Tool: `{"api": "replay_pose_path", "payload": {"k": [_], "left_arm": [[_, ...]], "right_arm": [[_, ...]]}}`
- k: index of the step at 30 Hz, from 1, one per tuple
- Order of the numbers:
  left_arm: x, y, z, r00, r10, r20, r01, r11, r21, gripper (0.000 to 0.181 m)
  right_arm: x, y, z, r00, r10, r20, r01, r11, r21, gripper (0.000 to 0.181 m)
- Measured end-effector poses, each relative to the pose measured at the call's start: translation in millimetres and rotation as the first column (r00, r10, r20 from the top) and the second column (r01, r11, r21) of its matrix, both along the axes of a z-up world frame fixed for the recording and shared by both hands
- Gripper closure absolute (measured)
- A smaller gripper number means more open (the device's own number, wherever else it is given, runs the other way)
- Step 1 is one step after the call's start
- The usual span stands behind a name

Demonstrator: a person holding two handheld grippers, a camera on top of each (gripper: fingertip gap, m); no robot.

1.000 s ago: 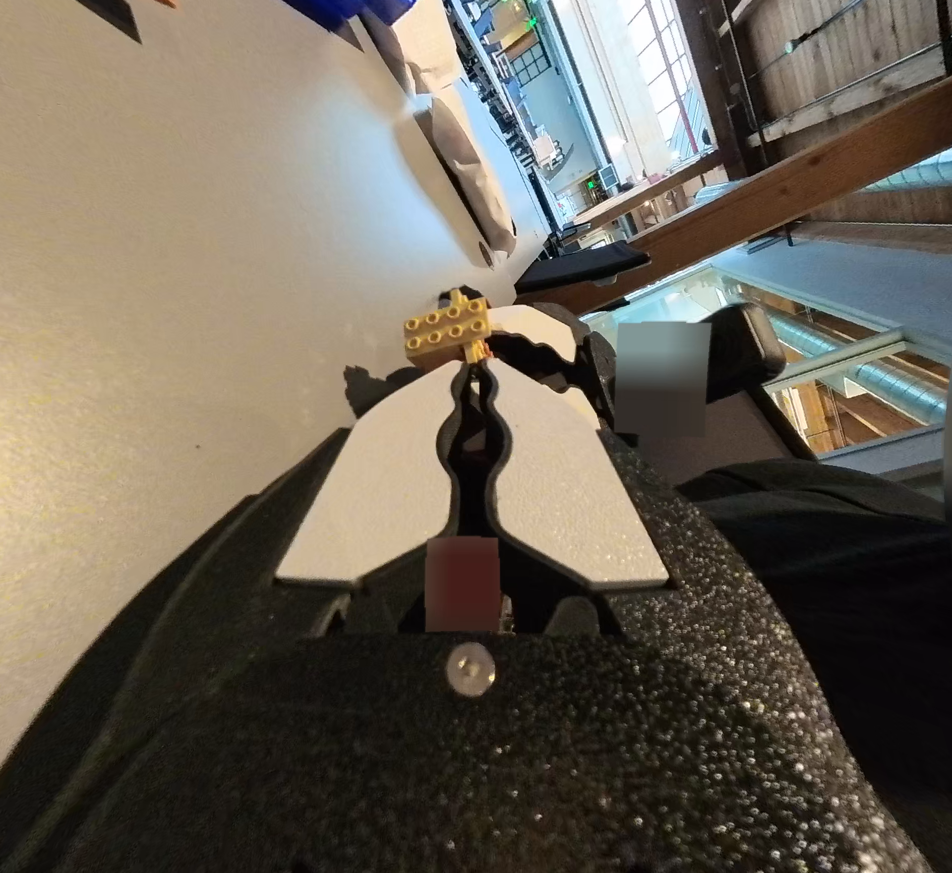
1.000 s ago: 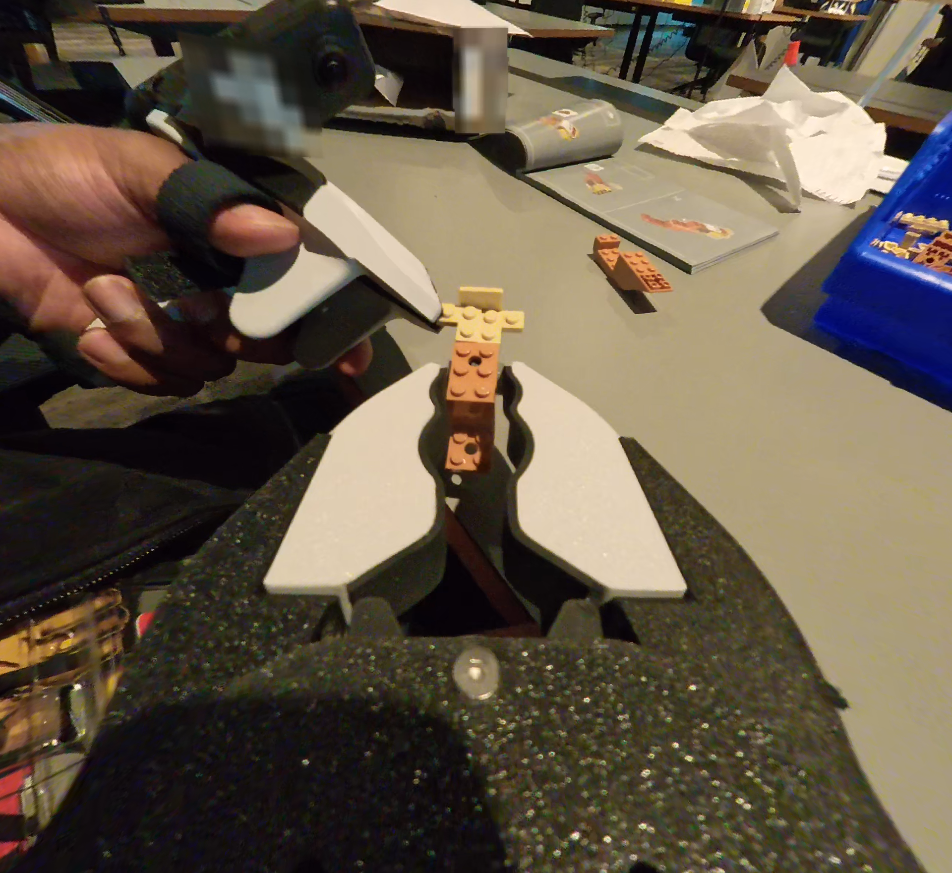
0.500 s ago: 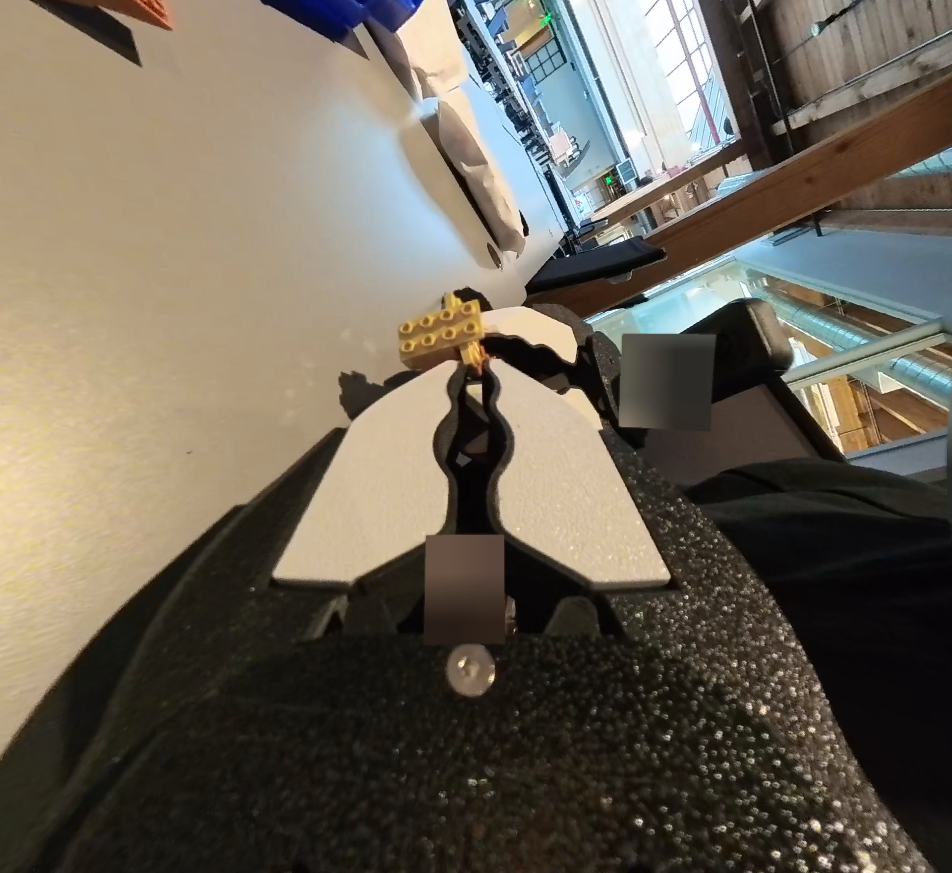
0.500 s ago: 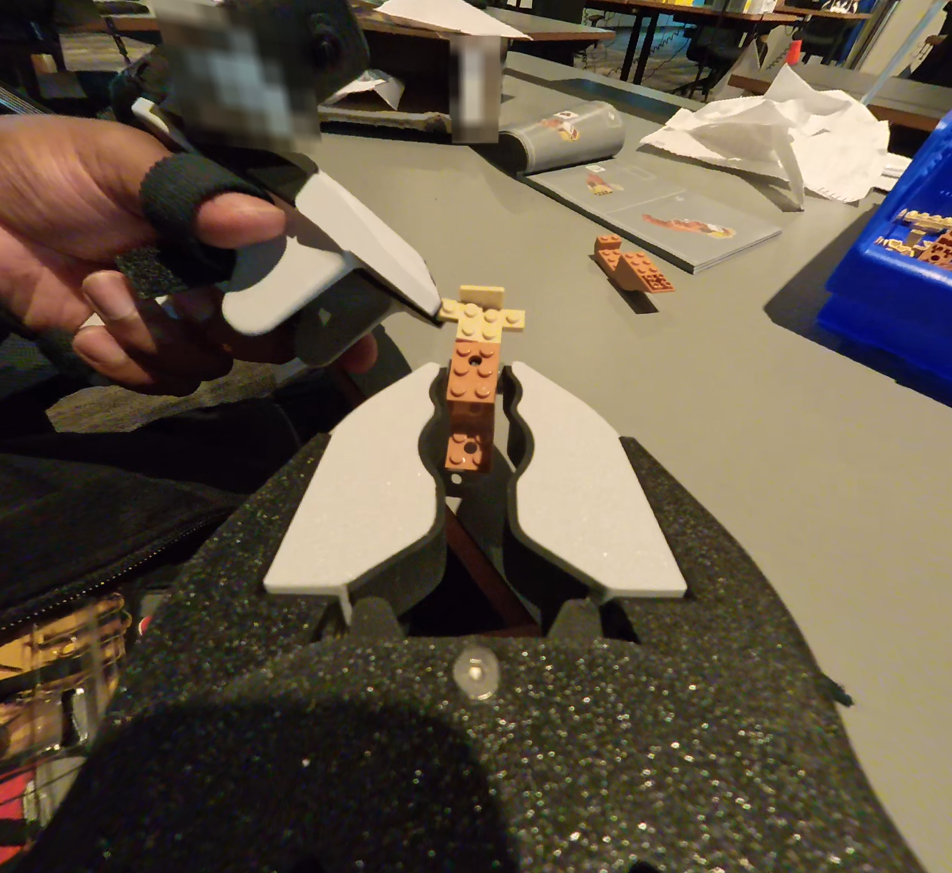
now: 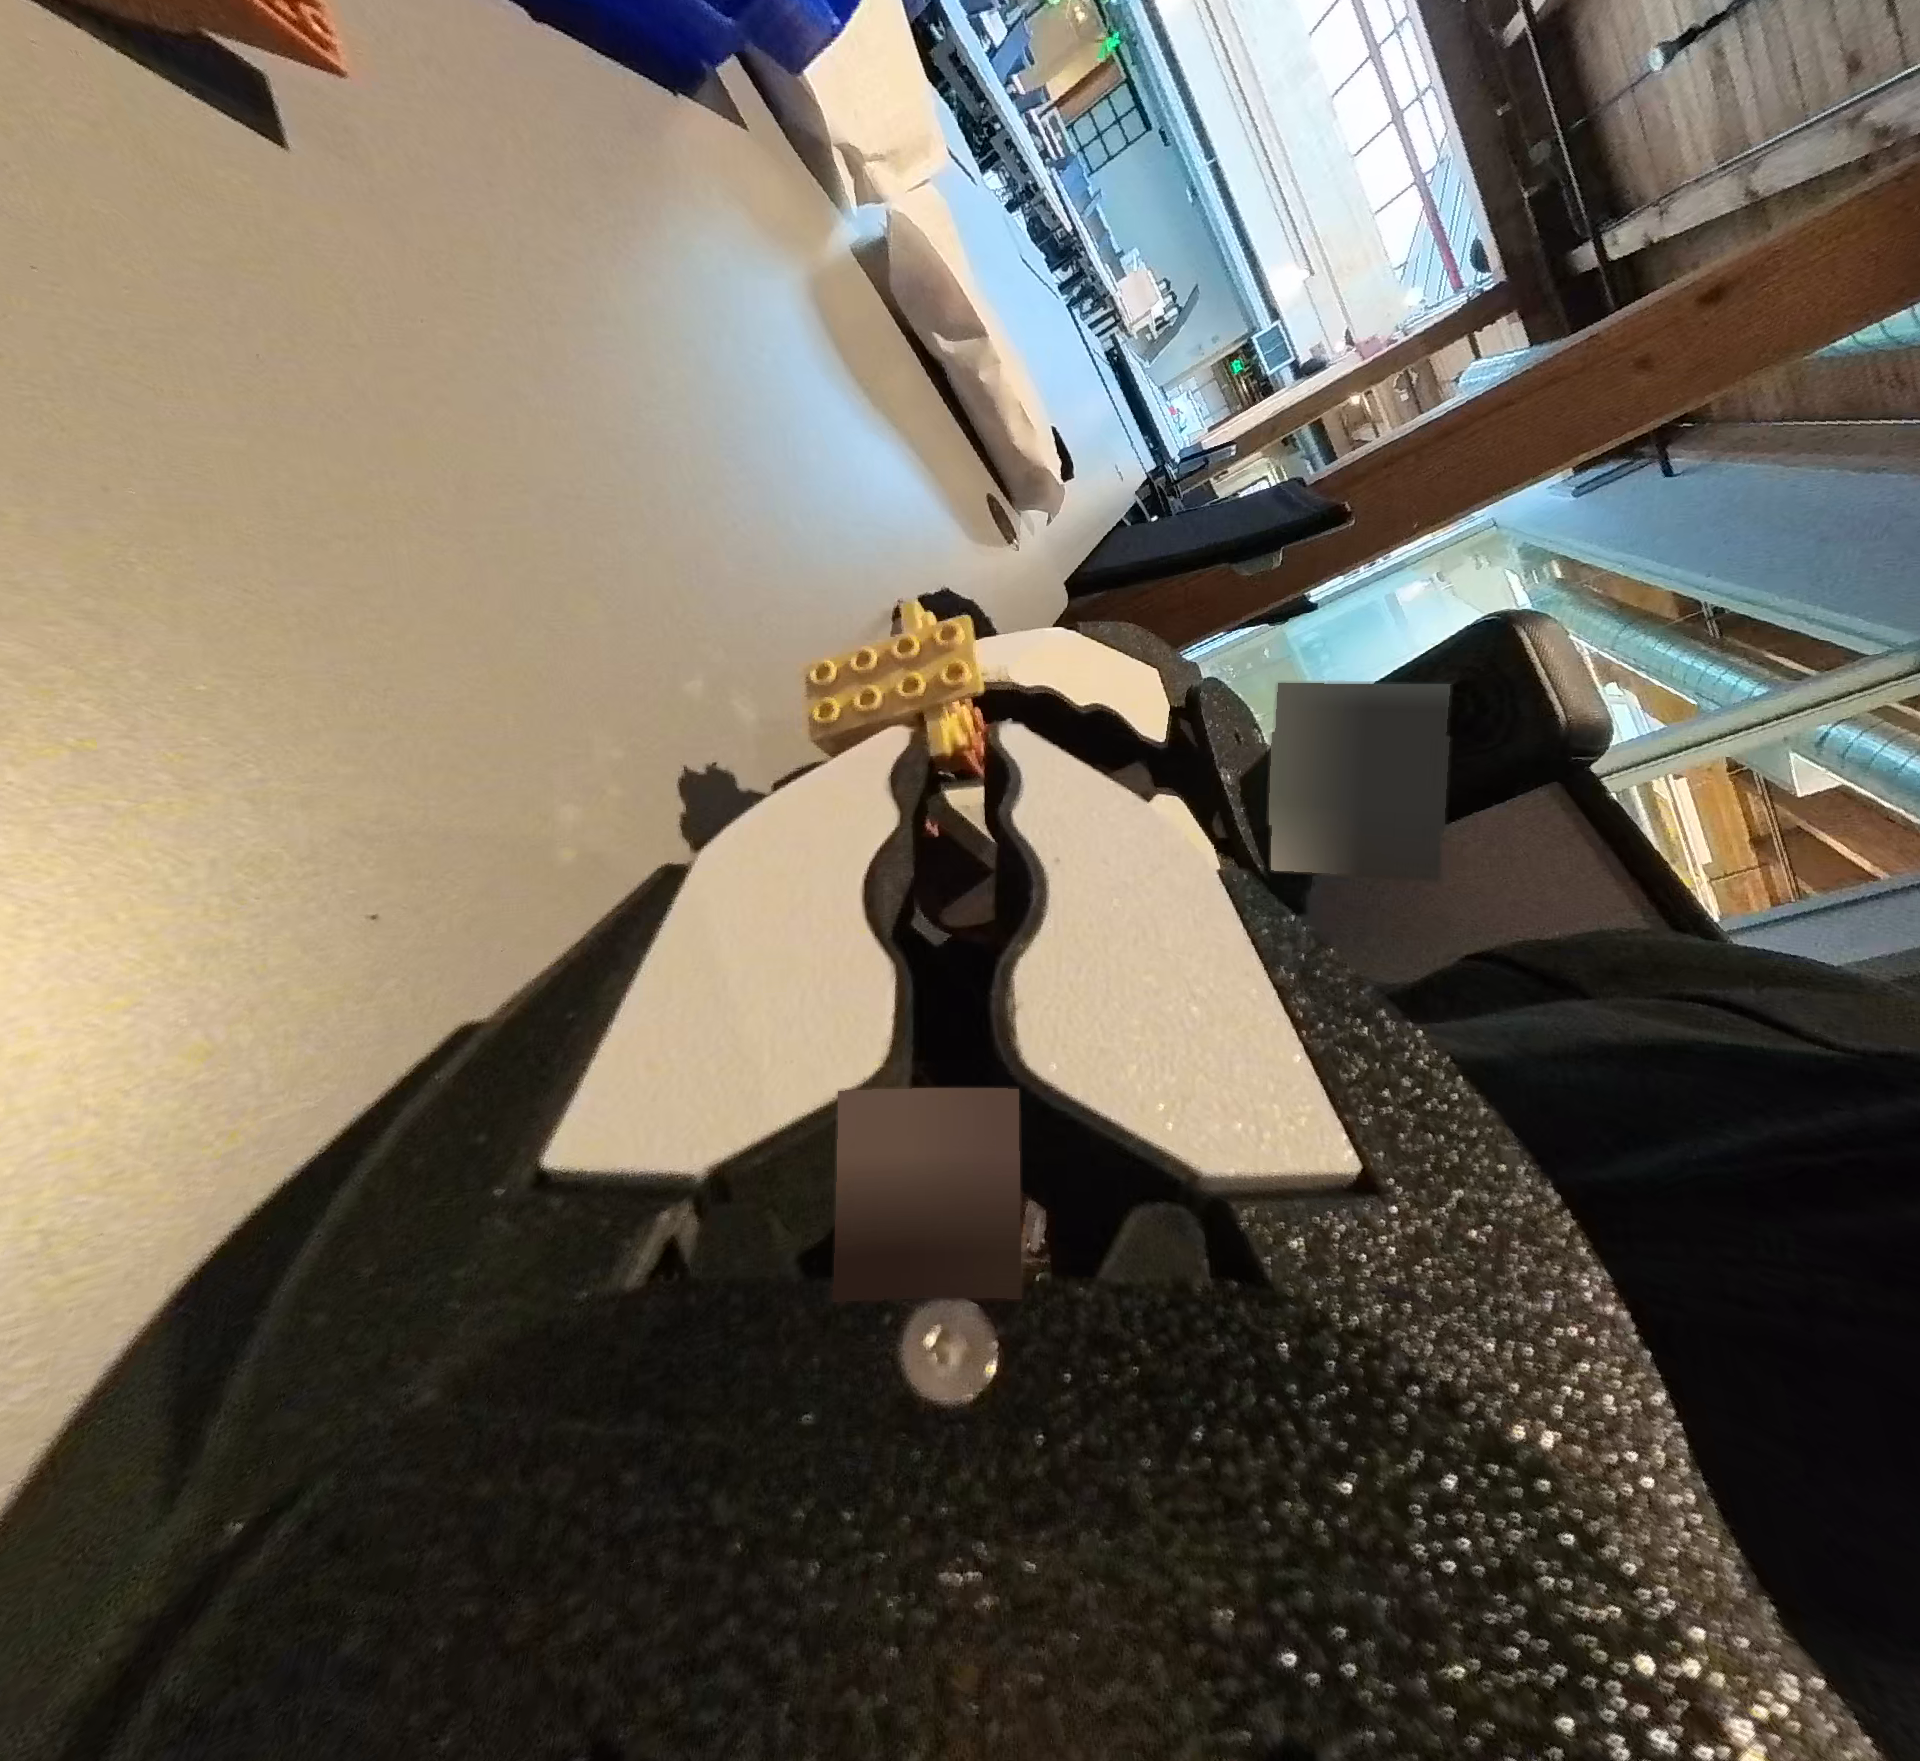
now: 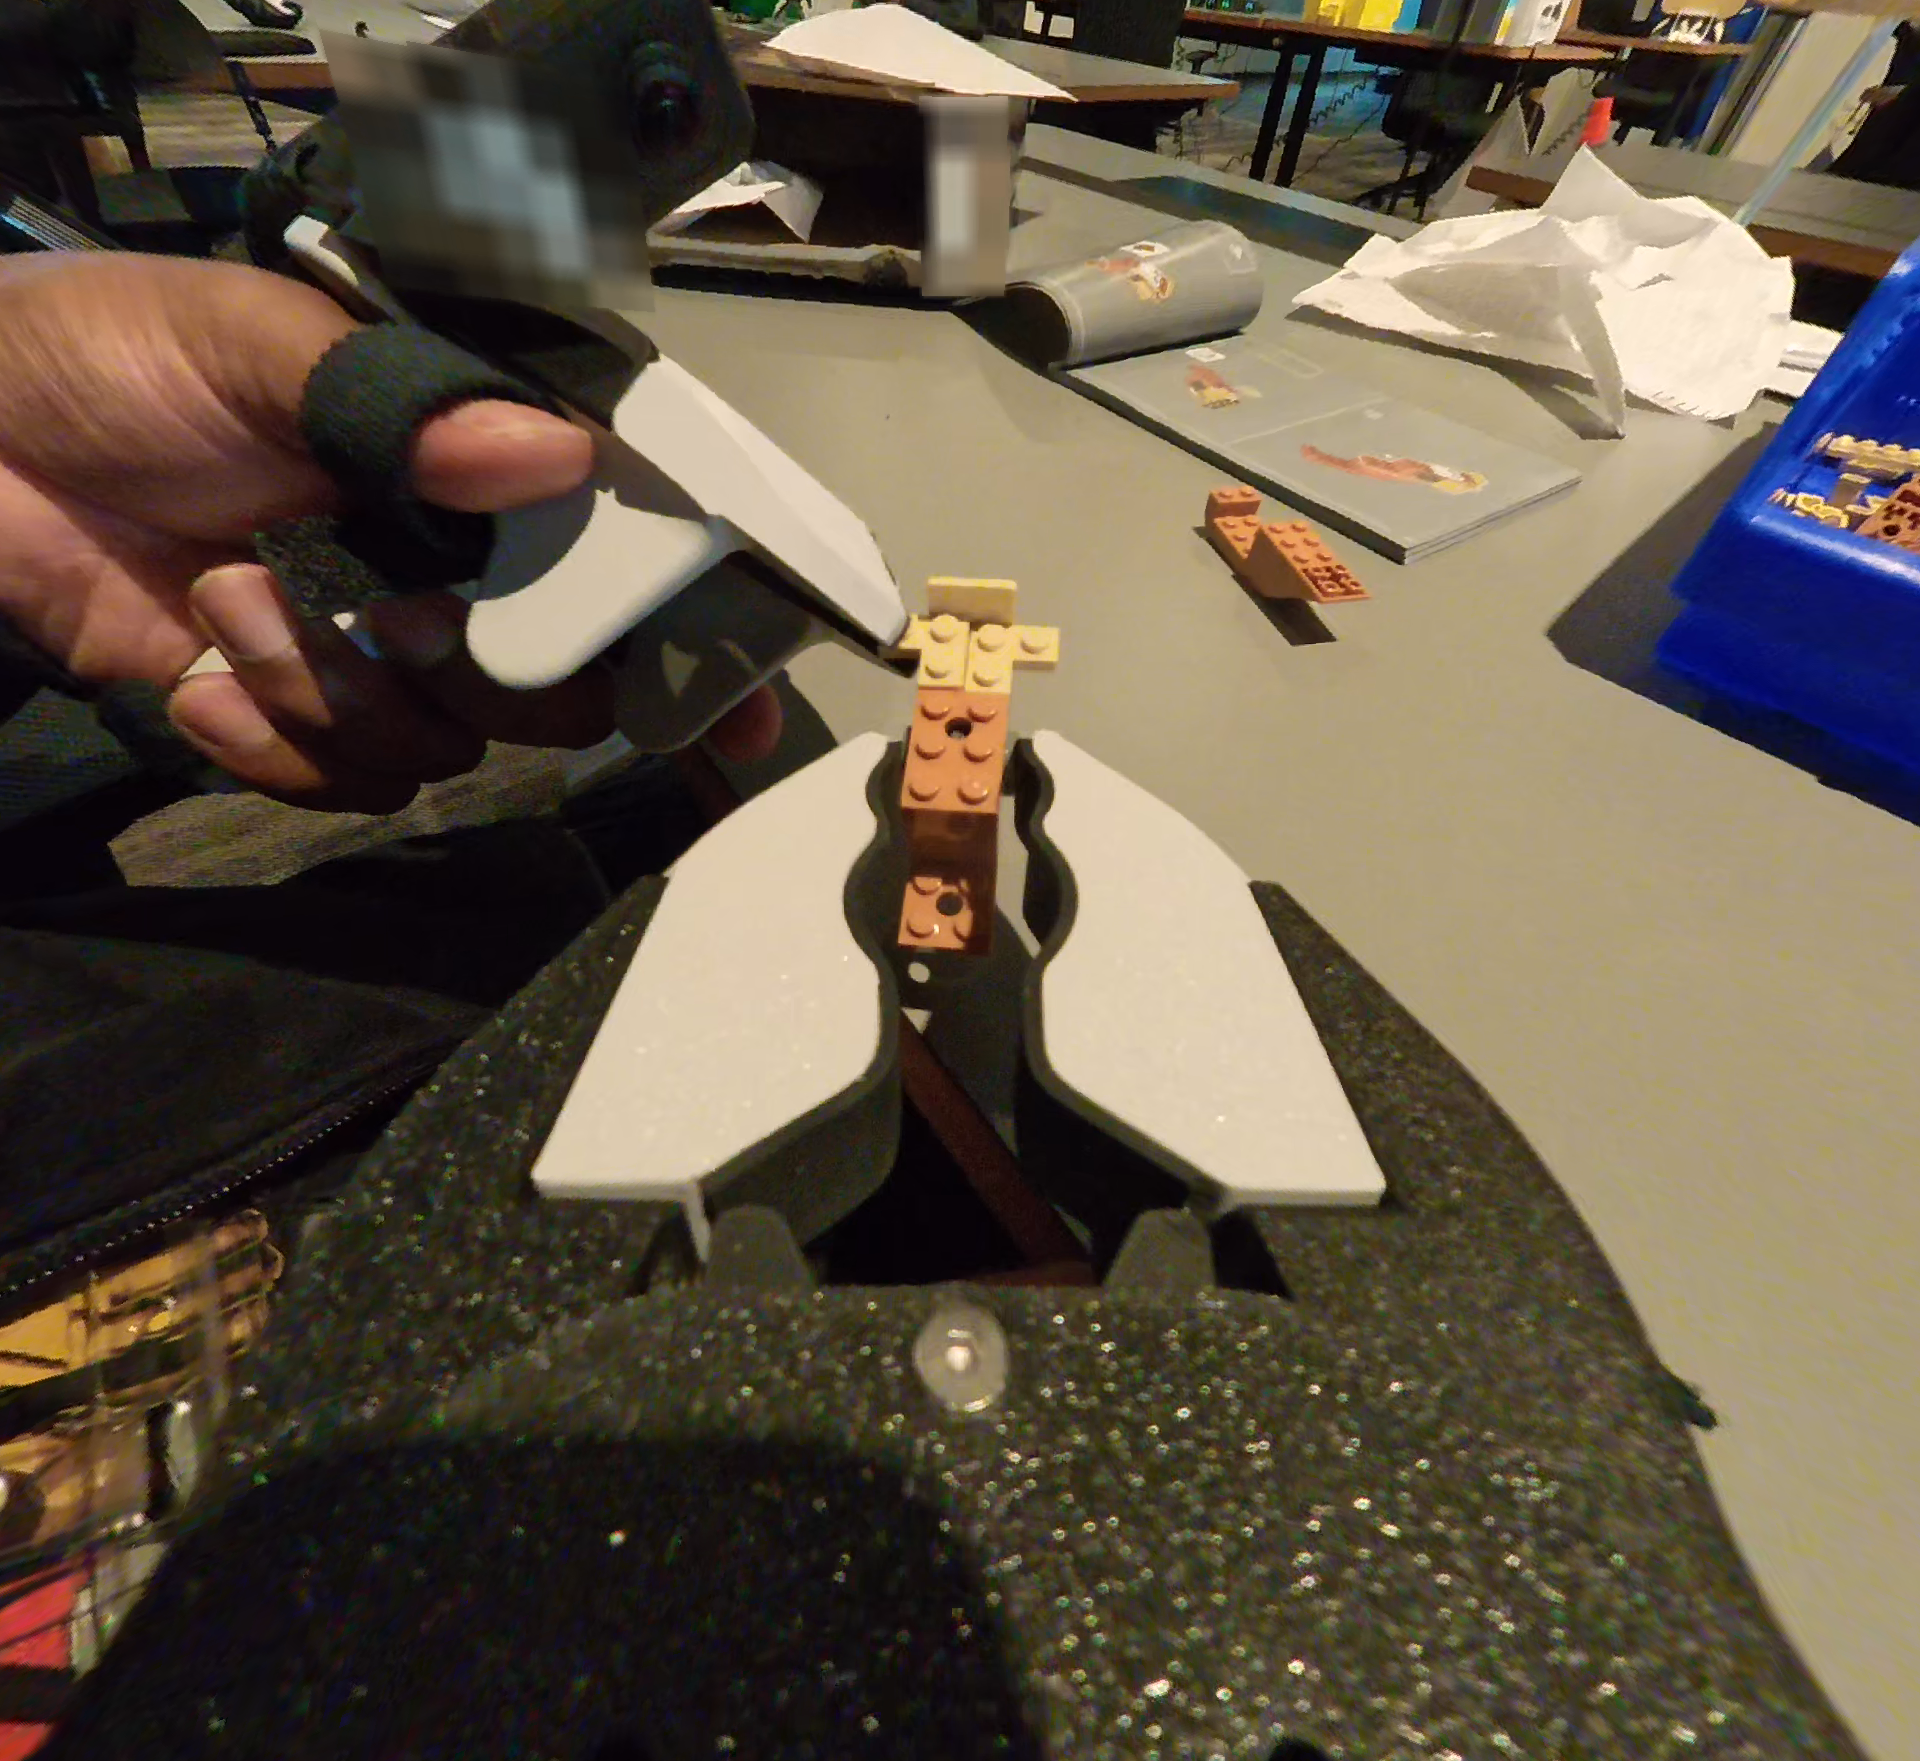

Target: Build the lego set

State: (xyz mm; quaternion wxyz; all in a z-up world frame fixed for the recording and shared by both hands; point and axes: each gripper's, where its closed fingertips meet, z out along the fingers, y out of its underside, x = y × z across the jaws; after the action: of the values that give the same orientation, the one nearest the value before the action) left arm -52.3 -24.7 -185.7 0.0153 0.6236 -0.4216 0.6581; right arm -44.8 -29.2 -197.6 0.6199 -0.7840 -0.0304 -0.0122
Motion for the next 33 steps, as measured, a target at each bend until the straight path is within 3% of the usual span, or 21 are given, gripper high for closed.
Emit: {"api": "replay_pose_path", "payload": {"k": [33], "left_arm": [[7.6, 3.4, -6.7, 0.983, 0.157, -0.093, -0.15, 0.985, 0.084, 0.173]], "right_arm": [[3.7, -0.3, -1.2, 0.968, -0.117, 0.223, 0.122, 0.992, -0.01, 0.162]]}}
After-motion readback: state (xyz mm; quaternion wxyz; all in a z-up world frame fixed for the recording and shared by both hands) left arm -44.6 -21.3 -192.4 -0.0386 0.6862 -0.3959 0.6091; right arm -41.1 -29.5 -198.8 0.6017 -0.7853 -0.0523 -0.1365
